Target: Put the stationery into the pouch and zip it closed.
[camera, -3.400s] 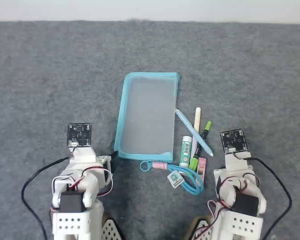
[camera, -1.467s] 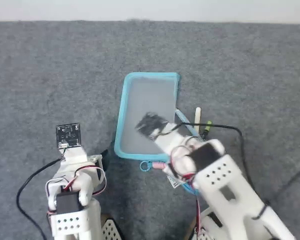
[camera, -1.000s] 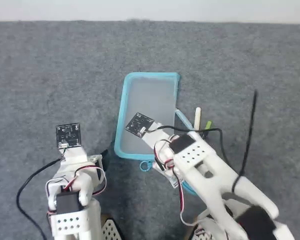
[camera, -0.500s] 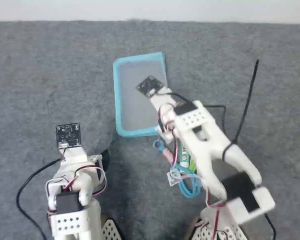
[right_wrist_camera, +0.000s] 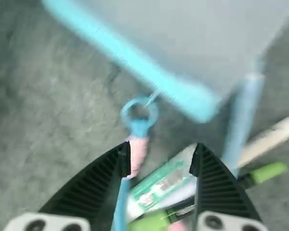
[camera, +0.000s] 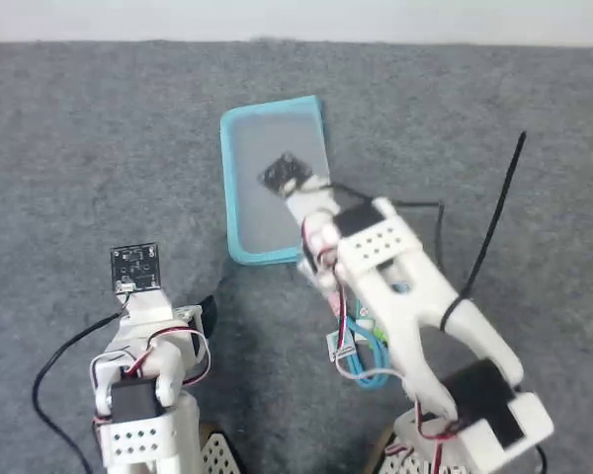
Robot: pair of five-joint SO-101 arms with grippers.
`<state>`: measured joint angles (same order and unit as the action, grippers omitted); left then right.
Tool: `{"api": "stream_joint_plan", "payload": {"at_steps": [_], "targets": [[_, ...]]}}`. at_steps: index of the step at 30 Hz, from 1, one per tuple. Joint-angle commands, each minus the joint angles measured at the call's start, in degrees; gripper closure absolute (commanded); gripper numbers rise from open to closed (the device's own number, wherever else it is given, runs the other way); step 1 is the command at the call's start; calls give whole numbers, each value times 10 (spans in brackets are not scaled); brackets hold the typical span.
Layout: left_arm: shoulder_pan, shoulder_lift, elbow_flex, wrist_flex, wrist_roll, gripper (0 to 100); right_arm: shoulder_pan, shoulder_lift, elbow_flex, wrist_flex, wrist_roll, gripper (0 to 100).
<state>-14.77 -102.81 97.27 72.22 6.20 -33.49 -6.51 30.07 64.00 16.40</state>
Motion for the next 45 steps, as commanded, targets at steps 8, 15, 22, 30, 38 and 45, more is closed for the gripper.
{"api": "stream_joint_plan", "payload": {"at_steps": [8,15,22,30,38,45], "targets": [[-3,-12,-7,2,-7,764,-28,-25,91,-114,-7,804],[-3,-12,-7,2,-7,764,-25,61,91,-174,-6,805],[-4,-13,-7,-4,-7,764,33,78,81,-173,-7,918],[-111,-13,-7,-136,-205,762,80,58,-15,-65,-56,991],[-147,-11,-17,-205,-296,763,80,-100,-49,3,-50,992],[-86,6,-137,-144,-294,763,76,-213,-51,15,-51,992]]}}
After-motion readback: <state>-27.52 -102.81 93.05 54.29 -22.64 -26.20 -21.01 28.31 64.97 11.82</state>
